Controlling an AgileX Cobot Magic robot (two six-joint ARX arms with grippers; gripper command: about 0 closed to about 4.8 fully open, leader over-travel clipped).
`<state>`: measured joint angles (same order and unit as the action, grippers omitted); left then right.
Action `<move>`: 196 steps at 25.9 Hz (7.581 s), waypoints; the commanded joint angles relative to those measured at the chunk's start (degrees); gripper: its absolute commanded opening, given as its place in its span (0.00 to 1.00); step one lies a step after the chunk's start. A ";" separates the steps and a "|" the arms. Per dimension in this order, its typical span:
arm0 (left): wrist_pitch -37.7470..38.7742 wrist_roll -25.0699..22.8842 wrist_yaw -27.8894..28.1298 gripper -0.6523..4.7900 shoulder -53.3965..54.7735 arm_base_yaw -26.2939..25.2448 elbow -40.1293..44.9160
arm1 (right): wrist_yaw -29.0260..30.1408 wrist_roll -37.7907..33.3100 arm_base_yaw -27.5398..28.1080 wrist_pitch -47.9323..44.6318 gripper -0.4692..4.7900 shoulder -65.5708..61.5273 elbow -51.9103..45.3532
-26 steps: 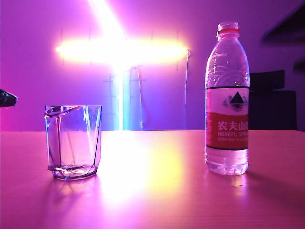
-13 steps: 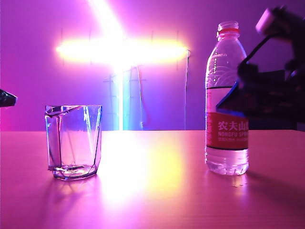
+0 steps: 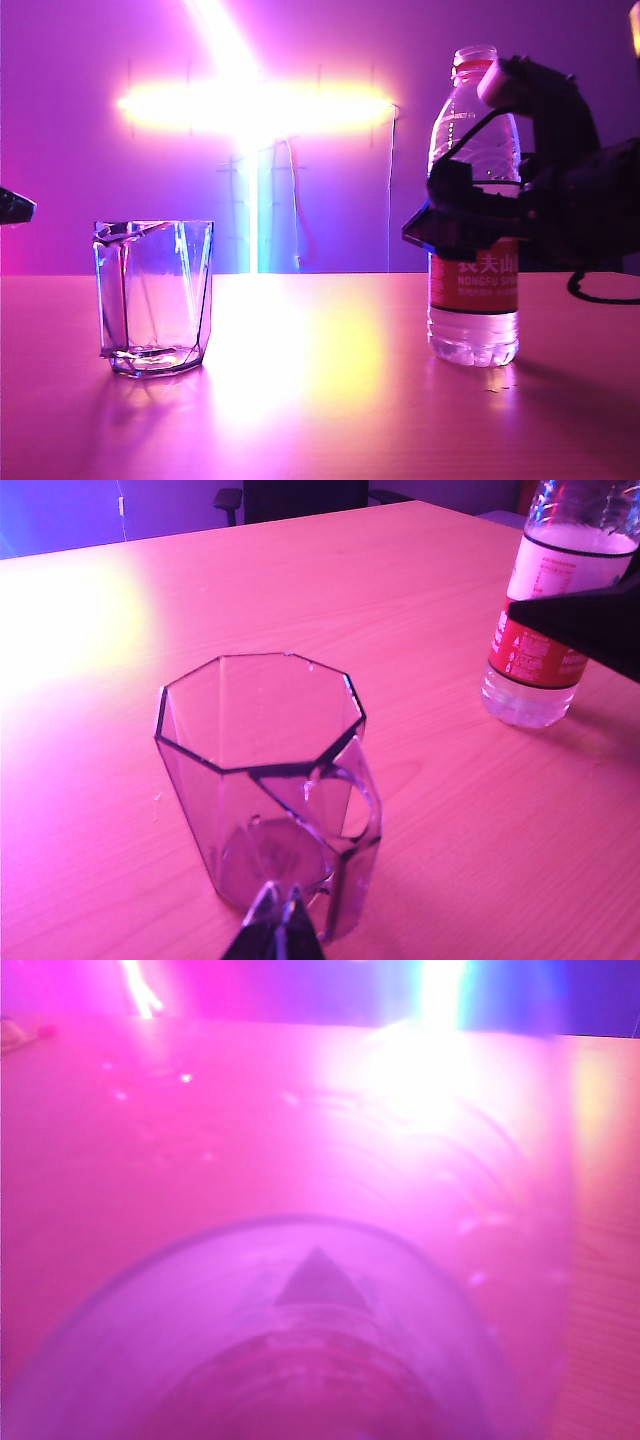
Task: Pick up the mineral water bottle on the table and pour water into the mug until it's half full.
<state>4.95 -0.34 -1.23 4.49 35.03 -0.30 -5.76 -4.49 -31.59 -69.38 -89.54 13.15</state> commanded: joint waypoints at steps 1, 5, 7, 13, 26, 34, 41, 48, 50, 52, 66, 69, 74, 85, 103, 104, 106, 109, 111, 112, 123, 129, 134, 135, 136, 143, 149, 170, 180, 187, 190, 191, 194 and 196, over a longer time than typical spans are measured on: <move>-0.76 0.15 -0.07 0.12 0.07 -0.02 -0.22 | -1.29 -0.02 -0.09 -1.20 1.00 -0.37 0.72; -0.76 0.15 -0.07 0.12 -0.02 -0.02 -0.22 | -2.23 -0.02 0.35 -1.09 0.73 -0.37 0.72; -0.76 0.15 -0.07 0.12 -0.09 -0.04 -0.22 | -2.23 -0.02 0.35 -1.18 0.57 -0.37 0.72; -0.76 0.15 -0.07 0.12 -0.15 -0.20 -0.22 | -2.21 0.83 0.35 -1.22 0.47 -0.31 0.81; -0.72 0.15 -0.07 0.12 -3.32 -8.41 -0.22 | -0.07 23.74 -5.40 25.38 0.47 5.38 14.91; -0.76 0.15 -0.07 0.12 -4.15 -9.70 -0.22 | -3.37 44.13 -8.76 41.35 0.47 2.19 27.78; -0.72 0.15 -0.07 0.12 -4.15 -9.70 -0.22 | -7.15 55.54 -9.81 41.24 0.47 0.33 30.36; -0.74 0.15 -0.13 0.12 -4.15 -9.66 -0.22 | -9.92 60.74 -11.37 41.31 0.47 -2.01 33.88; -0.76 0.15 -0.04 0.12 -4.15 -9.64 -0.22 | -10.54 62.86 -11.85 41.31 0.47 -3.04 34.71; -0.74 0.15 -0.07 0.12 -4.15 -9.64 -0.22 | -12.70 68.39 -12.79 41.27 0.47 -5.40 36.20; -0.76 0.15 -0.07 0.12 -4.15 -9.62 -0.22 | -19.71 83.82 -13.75 38.38 0.47 -7.72 37.81; -0.74 0.15 -0.07 0.12 -4.15 -9.62 -0.22 | -21.44 85.15 -13.75 37.20 0.47 -7.72 37.81; -0.74 0.15 -0.07 0.12 -4.15 -9.62 -0.22 | -21.73 87.41 -13.77 35.63 0.47 -7.72 37.81; -0.74 0.15 -0.07 0.12 -4.15 -9.62 -0.22 | -25.88 90.49 -13.77 34.21 0.47 -7.69 37.81; -0.74 0.15 -0.07 0.12 -4.15 -9.62 -0.22 | -29.09 92.00 -13.79 32.70 0.47 -7.69 37.79; -0.74 0.15 -0.07 0.12 -4.15 -9.62 -0.22 | -29.09 92.00 -13.79 32.70 0.47 -7.69 37.79; -0.74 0.15 -0.07 0.12 -4.15 -9.62 -0.22 | -29.07 91.97 -13.81 32.72 0.47 -7.69 37.79; -0.74 0.15 -0.07 0.12 -4.15 -9.62 -0.22 | -29.03 92.00 -14.05 32.70 0.47 -7.69 37.79; -0.76 0.15 -0.07 0.12 -4.15 -9.62 -0.22 | -29.05 92.00 -14.08 32.74 0.47 -7.69 37.79; -0.74 0.15 -0.07 0.12 -4.15 -9.62 -0.22 | -29.05 92.00 -14.08 32.72 0.47 -7.69 37.79; -0.74 0.15 -0.07 0.12 -4.15 -9.62 -0.22 | -29.11 88.89 -15.08 33.62 0.46 -7.65 37.68; -0.74 0.15 -0.07 0.12 -4.15 -9.62 -0.22 | -29.48 81.02 -16.96 35.19 0.37 -7.65 37.64; -0.76 0.15 -0.07 0.12 -4.15 -9.62 -0.22 | -31.82 78.66 -16.98 36.59 0.37 -7.65 37.31; -0.76 0.15 -0.07 0.12 -4.15 -9.62 -0.22 | -31.91 77.88 -16.98 36.63 0.37 -7.63 37.31; -0.74 0.15 -0.07 0.12 -4.15 -9.62 -0.22 | -32.22 77.05 -16.98 36.65 0.37 -7.61 37.27; -0.76 0.15 -0.07 0.12 -4.15 -9.62 -0.22 | -31.34 66.20 -16.96 38.42 0.37 -2.05 33.09; -0.74 0.15 -0.07 0.12 -4.15 -9.62 -0.22 | -26.49 47.45 -16.83 42.60 0.37 6.12 28.79; -0.74 0.15 -0.07 0.12 -4.15 -9.75 -0.22 | -4.42 -0.57 0.66 22.23 0.37 11.80 5.18; -0.76 0.15 -0.07 0.12 -4.15 -9.75 -0.22 | -4.20 -1.95 0.57 18.14 0.51 11.80 0.33; -0.74 0.15 -0.07 0.12 -4.15 -9.77 -0.22 | -4.17 -1.97 0.55 19.54 0.85 11.87 0.31; -0.74 0.15 -0.07 0.12 -4.15 -9.77 -0.22 | -4.17 -2.14 0.15 20.24 0.98 12.00 -0.24; -0.76 0.15 -0.07 0.12 -4.15 -9.77 -0.22 | -4.15 -2.32 0.07 20.24 0.99 12.20 -0.57; -0.74 0.15 -0.07 0.12 -4.15 -9.77 -0.22 | -4.52 -2.91 -0.46 20.26 0.99 13.68 -2.12; -0.76 0.15 -0.07 0.12 -4.15 -9.77 -0.22 | -4.59 -3.41 -0.46 20.24 0.99 14.67 -3.06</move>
<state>4.80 -0.34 -1.10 0.21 25.26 -0.30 -10.04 -7.16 -32.01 -48.05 -75.61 10.44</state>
